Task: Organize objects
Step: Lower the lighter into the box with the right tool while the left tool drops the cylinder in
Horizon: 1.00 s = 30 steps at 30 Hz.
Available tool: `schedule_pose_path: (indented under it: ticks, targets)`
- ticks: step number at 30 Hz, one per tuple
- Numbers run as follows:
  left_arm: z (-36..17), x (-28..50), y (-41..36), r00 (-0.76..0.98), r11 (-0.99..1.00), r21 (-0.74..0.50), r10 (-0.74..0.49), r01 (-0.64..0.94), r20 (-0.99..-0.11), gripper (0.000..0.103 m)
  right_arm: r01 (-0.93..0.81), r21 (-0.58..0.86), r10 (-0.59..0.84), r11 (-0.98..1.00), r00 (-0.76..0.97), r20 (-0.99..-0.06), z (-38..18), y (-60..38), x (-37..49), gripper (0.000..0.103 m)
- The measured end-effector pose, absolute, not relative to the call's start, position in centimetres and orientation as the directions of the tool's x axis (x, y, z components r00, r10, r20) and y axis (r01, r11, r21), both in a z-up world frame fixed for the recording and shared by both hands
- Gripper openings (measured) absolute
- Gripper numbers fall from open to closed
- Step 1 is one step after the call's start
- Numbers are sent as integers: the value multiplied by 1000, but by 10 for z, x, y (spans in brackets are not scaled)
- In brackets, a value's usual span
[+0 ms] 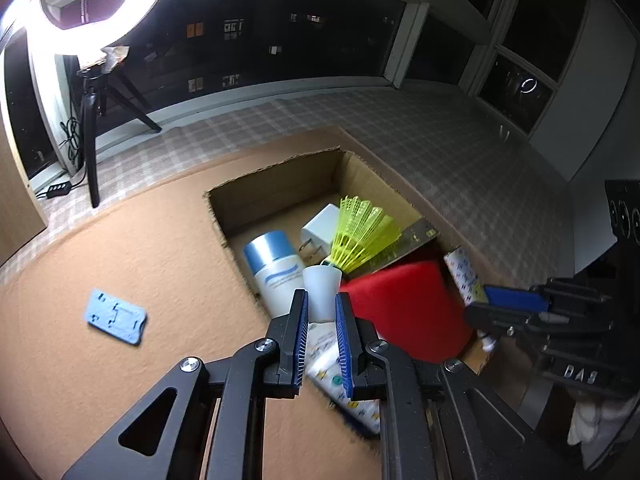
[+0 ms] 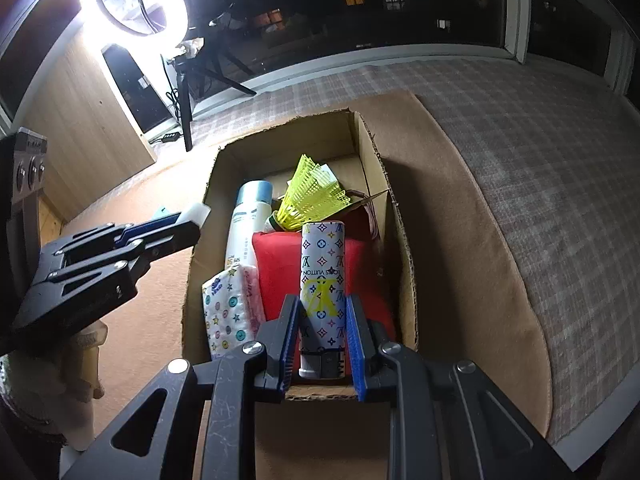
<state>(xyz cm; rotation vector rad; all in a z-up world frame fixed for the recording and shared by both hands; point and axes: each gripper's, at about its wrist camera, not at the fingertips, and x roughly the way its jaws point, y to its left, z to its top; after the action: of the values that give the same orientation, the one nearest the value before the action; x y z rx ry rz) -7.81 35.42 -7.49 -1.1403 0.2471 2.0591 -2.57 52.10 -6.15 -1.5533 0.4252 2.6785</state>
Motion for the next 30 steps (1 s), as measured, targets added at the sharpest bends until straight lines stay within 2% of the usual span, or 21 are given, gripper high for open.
schedule_pose_path:
  ticks: [20,25,26,28,30]
  targets:
    - [-101,-103,381,-283,-714,-186,483,-675,-829,15,-146,243,-147,-959,-477,-866,-75,527,-31,21]
    - [-104,-102,385,-260,-700,-198,490,-686,-832,21,-147,250,-152,-957,-481,-864,-76,527,-32,21]
    - [-104,-102,385,-263,-701,-195,488,-686,-832,26,-148,247,-148,-958,-484,-863,-75,527,-31,22]
    - [-102,-101,385,-264,-699,-196,492,-688,-830,32,-148,243,-144,-959,-482,-864,-74,527,-31,34]
    - [-100,-100,383,-275,-704,-188,488,-685,-829,38,-149,242,-140,-959,-494,-858,-71,526,-30,39]
